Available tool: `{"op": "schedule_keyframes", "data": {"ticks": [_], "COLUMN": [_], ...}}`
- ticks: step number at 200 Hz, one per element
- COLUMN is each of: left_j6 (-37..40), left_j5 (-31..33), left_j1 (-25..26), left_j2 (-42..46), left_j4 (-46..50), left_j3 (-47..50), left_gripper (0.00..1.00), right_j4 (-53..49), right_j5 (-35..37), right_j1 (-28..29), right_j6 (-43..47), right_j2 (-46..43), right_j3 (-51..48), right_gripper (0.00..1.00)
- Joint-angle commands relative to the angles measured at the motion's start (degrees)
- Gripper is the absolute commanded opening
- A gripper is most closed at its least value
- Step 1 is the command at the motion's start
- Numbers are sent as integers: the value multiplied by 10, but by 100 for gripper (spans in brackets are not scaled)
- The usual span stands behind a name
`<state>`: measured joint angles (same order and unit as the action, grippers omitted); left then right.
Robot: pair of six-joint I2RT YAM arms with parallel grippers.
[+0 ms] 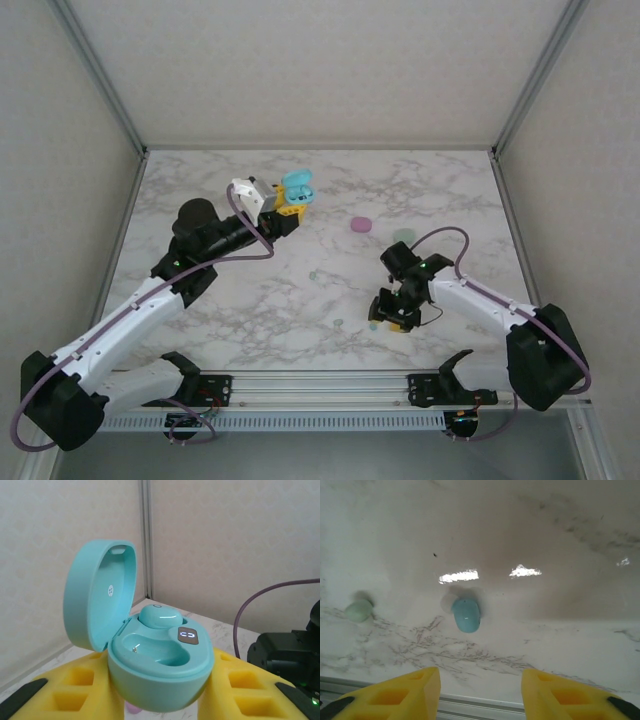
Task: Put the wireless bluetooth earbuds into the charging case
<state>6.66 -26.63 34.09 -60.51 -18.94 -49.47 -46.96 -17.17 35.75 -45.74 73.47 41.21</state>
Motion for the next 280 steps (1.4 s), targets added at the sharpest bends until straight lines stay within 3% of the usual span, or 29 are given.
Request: {"op": "schedule_keyframes", "data": {"ticks": [1, 94, 136, 167, 233, 280], "left_j6": [5, 11, 10, 10, 13, 19], "left_j5": [4, 7, 6, 7, 13, 22], "left_j1": [5, 5, 5, 5, 5, 5], "left_j2": [3, 7, 2, 0, 9, 18], "left_j4": [0, 15, 15, 17, 29, 36], "left_j3": [4, 2, -3, -2, -1, 5], "left_gripper": [28, 28, 28, 28, 28, 28], "right_j4": [36, 40, 31, 6, -12, -24], "right_j5": [-9, 11, 36, 99, 164, 181], "right_j1": [15, 41, 42, 40, 27, 24], "right_j6": [-20, 10, 22, 37, 61, 56], "right_j2": [16, 135, 146, 158, 230, 198], "right_j3": [-3, 41, 69, 109, 184, 177], "right_gripper": [46, 36, 26, 24, 25, 29]}}
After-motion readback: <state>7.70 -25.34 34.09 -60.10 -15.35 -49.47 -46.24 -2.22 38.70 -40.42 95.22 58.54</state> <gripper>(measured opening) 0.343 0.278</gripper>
